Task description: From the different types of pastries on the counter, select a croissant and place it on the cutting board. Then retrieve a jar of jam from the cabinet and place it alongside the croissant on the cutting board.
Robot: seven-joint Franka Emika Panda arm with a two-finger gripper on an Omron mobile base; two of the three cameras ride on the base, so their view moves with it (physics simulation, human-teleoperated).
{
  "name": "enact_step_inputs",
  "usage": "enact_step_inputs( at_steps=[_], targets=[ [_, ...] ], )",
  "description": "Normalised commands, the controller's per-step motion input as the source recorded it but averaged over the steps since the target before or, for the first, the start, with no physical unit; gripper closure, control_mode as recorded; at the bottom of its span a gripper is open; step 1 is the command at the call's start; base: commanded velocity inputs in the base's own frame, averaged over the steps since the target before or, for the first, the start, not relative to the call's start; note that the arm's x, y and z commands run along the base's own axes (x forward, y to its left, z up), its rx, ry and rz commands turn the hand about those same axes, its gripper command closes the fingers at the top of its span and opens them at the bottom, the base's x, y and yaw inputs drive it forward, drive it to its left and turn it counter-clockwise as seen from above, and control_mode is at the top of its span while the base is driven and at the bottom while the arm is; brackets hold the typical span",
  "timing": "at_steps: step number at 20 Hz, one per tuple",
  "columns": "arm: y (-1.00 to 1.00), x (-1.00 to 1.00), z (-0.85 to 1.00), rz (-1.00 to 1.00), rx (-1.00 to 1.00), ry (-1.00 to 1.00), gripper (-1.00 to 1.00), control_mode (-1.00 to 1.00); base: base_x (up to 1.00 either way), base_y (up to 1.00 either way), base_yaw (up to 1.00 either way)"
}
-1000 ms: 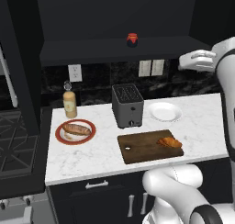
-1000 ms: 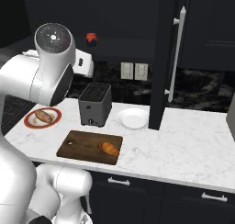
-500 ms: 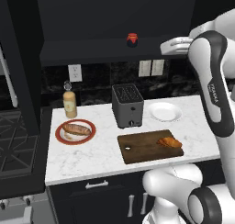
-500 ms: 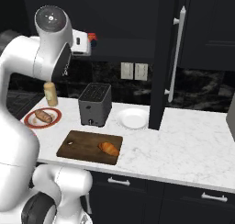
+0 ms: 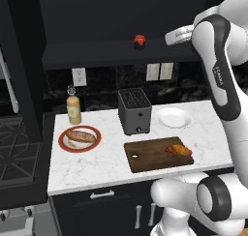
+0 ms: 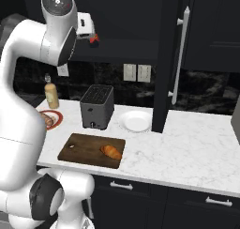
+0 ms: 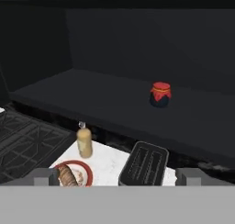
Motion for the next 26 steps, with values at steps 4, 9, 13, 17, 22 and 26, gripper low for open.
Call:
enact_step_inputs(
  at_steps=[4, 9, 13, 17, 22, 26],
  targets=[
    [0.06, 0.4, -0.13, 0.1, -0.11, -0.28, -1.0, -1.0, 0.0, 0.0, 0.0],
    [0.01, 0.59, -0.02, 0.04, -0.12, -0.06, -1.0, -1.0, 0.0, 0.0, 0.0],
    [0.0, 0.47, 0.13, 0.0, -0.07, 0.03, -1.0, -1.0, 0.0, 0.0, 0.0],
    [0.01, 0.37, 0.28, 0.0, -0.09, 0.02, -1.0, -1.0, 0.0, 0.0, 0.0],
    [0.0, 0.02, 0.12, -0.01, -0.05, -0.01, -1.0, -1.0, 0.0, 0.0, 0.0],
    [0.0, 0.0, 0.0, -0.01, 0.0, -0.04, -1.0, -1.0, 0.0, 0.0, 0.0]
  ],
)
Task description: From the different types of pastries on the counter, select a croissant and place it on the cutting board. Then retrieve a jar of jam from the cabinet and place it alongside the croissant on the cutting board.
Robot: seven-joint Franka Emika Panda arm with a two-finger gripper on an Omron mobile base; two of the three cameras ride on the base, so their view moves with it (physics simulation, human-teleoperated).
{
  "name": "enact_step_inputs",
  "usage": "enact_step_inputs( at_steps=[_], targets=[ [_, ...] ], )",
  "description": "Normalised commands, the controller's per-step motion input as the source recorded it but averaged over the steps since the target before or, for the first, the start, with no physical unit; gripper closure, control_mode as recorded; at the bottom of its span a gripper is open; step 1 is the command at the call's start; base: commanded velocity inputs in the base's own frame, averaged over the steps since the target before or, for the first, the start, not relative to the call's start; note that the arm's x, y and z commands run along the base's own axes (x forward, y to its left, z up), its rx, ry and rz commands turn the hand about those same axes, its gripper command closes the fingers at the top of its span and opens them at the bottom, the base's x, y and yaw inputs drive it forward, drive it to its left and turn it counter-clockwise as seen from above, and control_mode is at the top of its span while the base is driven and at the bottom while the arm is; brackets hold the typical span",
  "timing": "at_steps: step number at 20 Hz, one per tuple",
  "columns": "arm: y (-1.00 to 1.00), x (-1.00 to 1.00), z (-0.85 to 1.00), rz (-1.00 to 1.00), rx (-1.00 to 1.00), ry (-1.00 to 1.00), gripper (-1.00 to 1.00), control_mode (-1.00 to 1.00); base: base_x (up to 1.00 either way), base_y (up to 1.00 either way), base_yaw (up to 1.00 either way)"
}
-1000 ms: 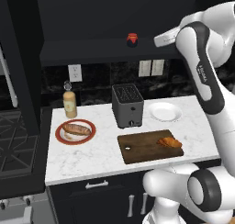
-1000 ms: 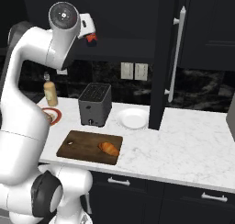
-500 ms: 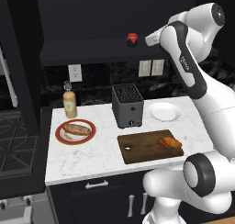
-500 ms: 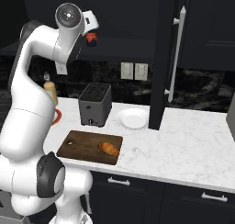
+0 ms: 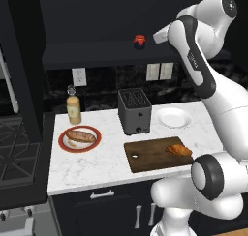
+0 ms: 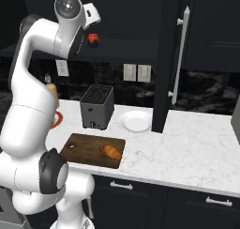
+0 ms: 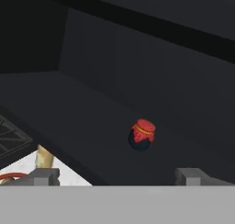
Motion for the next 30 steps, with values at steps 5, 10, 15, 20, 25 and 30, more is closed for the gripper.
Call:
enact_step_inputs(
  at_steps=[5, 10, 15, 20, 25, 30],
  targets=[
    [0.0, 0.02, -0.02, -0.02, 0.0, 0.0, -1.0, -1.0, 0.0, 0.0, 0.0],
    [0.0, 0.13, -0.08, -0.07, 0.0, 0.0, -1.0, -1.0, 0.0, 0.0, 0.0],
    [0.0, 0.17, -0.09, -0.1, 0.0, 0.0, -1.0, -1.0, 0.0, 0.0, 0.0],
    [0.0, 0.2, -0.08, -0.07, 0.0, 0.0, -1.0, -1.0, 0.0, 0.0, 0.0],
    [0.0, 0.24, -0.15, 0.0, 0.0, 0.0, -1.0, -1.0, 0.0, 0.0, 0.0],
    [0.0, 0.17, -0.08, -0.01, 0.01, 0.02, -1.0, -1.0, 0.0, 0.0, 0.0]
  ],
)
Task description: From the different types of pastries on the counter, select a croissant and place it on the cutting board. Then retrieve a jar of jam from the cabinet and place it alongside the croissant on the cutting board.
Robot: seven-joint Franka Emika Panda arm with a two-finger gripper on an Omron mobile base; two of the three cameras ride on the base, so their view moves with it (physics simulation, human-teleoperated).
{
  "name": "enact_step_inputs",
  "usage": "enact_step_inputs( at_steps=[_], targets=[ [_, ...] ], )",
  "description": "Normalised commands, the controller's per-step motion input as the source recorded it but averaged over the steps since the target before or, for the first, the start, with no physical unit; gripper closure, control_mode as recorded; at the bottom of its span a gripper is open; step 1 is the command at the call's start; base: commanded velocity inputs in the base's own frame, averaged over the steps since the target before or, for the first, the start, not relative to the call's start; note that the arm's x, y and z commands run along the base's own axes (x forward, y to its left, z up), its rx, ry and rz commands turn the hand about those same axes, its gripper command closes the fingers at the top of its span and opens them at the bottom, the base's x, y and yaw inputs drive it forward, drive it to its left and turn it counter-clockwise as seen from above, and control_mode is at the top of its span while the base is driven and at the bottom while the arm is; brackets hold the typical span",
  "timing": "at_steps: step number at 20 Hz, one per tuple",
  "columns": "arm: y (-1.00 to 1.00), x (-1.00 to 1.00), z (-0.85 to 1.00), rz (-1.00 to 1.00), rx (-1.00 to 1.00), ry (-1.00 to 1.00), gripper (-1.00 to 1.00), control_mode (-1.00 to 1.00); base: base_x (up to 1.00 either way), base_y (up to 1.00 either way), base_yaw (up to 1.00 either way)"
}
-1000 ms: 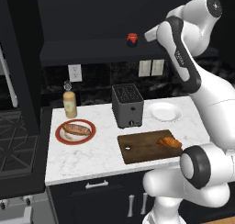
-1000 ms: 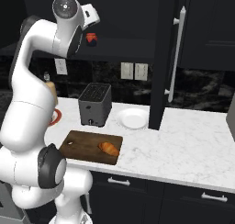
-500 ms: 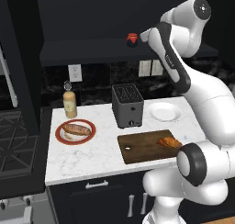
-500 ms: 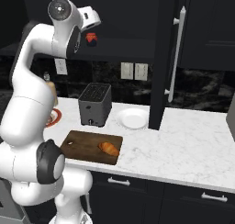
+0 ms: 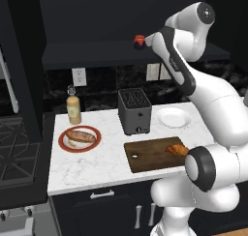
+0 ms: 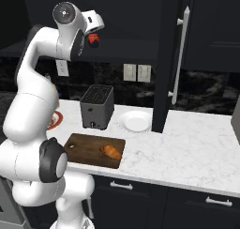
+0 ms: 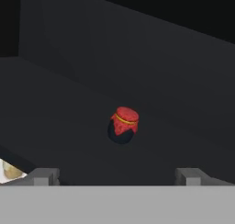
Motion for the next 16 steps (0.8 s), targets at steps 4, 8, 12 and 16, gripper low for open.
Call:
enact_step_inputs(
  at_steps=[4, 8, 12, 16],
  targets=[
    [0.0, 0.25, -0.05, -0.03, 0.0, 0.01, -1.0, -1.0, 0.0, 0.0, 0.0],
    [0.0, 0.33, -0.15, -0.05, 0.0, 0.01, -1.0, -1.0, 0.0, 0.0, 0.0],
    [0.0, 0.35, -0.13, -0.05, 0.01, 0.05, -1.0, -1.0, 0.0, 0.0, 0.0],
    [0.0, 0.35, -0.08, -0.05, 0.03, 0.05, -1.0, -1.0, 0.0, 0.0, 0.0]
  ],
)
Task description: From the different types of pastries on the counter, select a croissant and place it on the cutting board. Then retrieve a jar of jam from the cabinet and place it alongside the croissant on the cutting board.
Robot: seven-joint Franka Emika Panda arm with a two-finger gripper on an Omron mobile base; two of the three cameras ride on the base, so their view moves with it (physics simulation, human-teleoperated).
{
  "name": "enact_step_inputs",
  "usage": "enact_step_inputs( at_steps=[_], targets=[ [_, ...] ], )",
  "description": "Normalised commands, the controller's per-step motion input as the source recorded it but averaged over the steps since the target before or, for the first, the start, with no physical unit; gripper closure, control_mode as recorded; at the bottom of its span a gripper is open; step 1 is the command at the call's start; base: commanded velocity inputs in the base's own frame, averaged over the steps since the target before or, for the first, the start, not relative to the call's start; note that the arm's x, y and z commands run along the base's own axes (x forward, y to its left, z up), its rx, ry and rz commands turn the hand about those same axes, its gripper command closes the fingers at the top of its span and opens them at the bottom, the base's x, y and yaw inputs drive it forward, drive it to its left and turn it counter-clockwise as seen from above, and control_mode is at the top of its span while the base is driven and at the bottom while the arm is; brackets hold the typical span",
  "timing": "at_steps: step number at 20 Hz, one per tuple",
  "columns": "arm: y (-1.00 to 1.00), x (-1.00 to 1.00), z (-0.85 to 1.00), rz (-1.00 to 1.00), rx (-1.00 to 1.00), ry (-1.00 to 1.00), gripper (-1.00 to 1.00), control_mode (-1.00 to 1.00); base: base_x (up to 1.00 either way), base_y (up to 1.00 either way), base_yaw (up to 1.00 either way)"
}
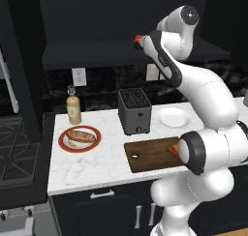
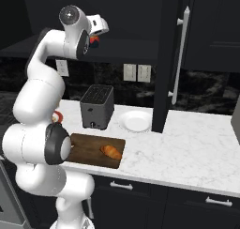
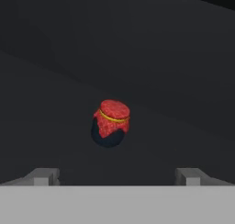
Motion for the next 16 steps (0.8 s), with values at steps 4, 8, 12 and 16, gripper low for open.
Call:
enact_step_inputs(
  at_steps=[4, 8, 12, 16],
  targets=[
    [0.0, 0.35, -0.03, -0.05, 0.02, 0.03, -1.0, -1.0, 0.0, 0.0, 0.0],
    [0.05, 0.29, -0.05, -0.04, 0.0, 0.03, -1.0, -1.0, 0.0, 0.0, 0.0],
    [0.13, 0.19, -0.14, -0.02, 0.0, 0.05, -1.0, -1.0, 0.0, 0.0, 0.0],
    [0.17, 0.13, -0.18, 0.0, 0.02, 0.07, -1.0, -1.0, 0.0, 0.0, 0.0]
  ],
)
